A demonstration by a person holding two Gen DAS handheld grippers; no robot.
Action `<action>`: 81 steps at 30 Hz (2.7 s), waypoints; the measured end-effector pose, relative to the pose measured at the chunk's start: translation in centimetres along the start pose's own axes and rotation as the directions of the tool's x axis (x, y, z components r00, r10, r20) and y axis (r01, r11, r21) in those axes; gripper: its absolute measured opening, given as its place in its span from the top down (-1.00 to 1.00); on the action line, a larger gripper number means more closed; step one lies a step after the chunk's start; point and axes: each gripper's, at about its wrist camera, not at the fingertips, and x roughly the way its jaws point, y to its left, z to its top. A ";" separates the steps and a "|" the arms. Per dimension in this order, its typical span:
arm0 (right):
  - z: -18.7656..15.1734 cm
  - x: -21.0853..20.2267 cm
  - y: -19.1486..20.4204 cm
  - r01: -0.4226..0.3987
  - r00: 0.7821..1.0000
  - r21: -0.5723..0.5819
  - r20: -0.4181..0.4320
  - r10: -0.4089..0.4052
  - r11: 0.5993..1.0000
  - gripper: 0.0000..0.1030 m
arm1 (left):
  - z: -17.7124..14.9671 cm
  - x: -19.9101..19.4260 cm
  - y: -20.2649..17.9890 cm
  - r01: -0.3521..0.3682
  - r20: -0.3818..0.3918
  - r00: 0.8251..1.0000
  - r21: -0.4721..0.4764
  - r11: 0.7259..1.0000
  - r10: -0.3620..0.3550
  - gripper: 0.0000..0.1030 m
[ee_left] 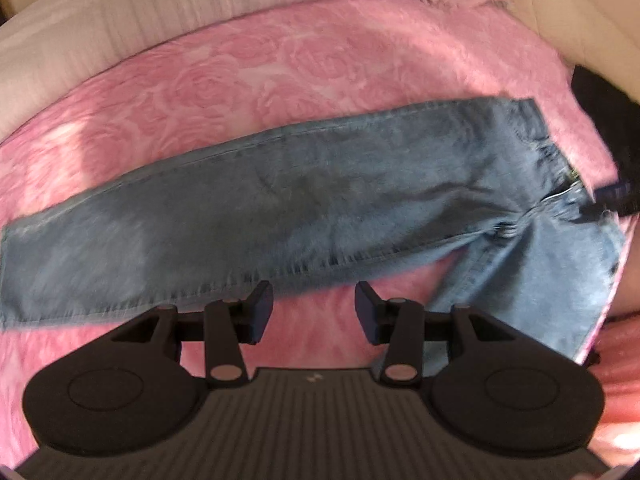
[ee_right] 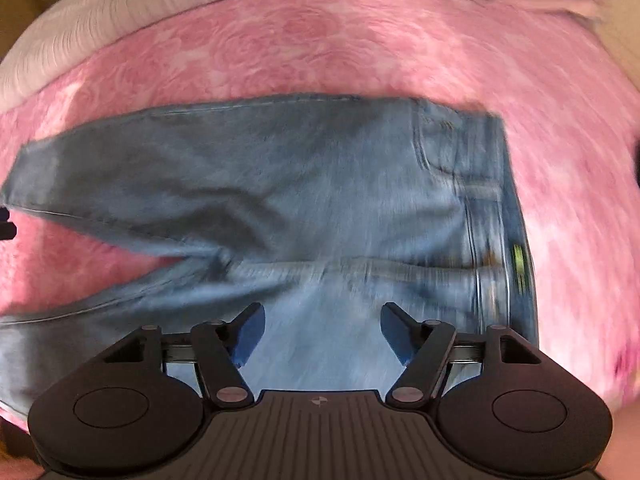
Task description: Fold clothes
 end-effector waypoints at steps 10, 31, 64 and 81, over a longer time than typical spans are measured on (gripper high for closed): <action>12.9 10.2 -5.0 -0.004 0.998 -0.383 0.059 0.029 0.924 -0.32 | 8.4 11.6 2.5 0.030 0.002 1.000 0.228 0.973 -0.031 0.21; 19.3 17.2 -8.1 -0.220 0.975 -0.597 -0.128 0.179 0.771 0.75 | 13.6 18.4 9.4 0.180 -0.108 0.983 0.434 0.883 -0.147 0.71; -16.7 4.4 -2.9 0.010 0.969 -0.146 0.246 0.027 0.989 0.07 | -19.0 0.2 1.6 0.206 0.218 0.964 -0.252 0.946 -0.152 0.48; -25.5 -1.7 -5.8 -0.193 0.908 0.465 0.417 -0.022 0.864 0.07 | -25.4 -7.2 -1.6 -0.033 0.283 0.944 -0.432 0.901 0.170 0.21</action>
